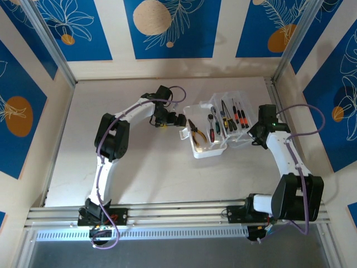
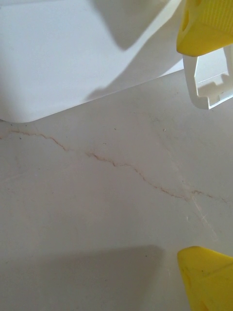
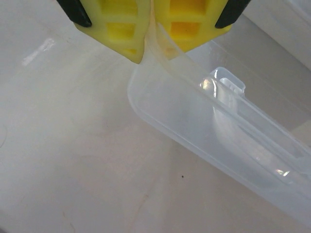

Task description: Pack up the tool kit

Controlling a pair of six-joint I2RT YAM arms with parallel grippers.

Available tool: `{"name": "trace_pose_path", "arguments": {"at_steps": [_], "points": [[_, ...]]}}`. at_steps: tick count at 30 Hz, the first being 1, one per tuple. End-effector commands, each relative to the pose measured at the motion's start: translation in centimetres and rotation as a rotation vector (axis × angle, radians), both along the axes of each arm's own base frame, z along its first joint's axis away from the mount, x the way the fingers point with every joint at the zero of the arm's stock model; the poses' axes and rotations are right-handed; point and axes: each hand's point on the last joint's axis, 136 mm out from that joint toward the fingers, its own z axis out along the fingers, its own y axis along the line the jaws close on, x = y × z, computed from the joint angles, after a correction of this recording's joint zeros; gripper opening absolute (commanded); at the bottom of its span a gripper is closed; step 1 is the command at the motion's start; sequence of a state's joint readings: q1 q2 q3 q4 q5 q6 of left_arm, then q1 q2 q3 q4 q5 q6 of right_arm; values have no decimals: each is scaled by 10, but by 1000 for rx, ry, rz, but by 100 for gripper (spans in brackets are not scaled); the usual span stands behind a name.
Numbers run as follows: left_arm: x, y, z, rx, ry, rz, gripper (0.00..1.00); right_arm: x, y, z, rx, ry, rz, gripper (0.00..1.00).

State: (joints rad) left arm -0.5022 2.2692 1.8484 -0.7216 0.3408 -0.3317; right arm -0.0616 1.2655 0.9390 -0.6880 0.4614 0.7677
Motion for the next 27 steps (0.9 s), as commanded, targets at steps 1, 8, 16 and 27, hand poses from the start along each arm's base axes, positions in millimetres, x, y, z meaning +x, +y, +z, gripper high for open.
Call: {"name": "trace_pose_path", "arguments": {"at_steps": [1, 8, 16, 27], "points": [[-1, -16, -4, -29, 3, -20, 100, -4, 17, 29, -86, -3, 133, 0], [-3, -20, 0, -41, -3, -23, 100, -5, 54, 58, -231, -43, 245, 0], [-6, -23, 6, -68, -19, -18, 100, -14, 106, 78, -332, -90, 368, 0], [-12, -25, 14, -97, -51, -23, 100, -40, 173, 71, -365, -97, 476, 0]]}}
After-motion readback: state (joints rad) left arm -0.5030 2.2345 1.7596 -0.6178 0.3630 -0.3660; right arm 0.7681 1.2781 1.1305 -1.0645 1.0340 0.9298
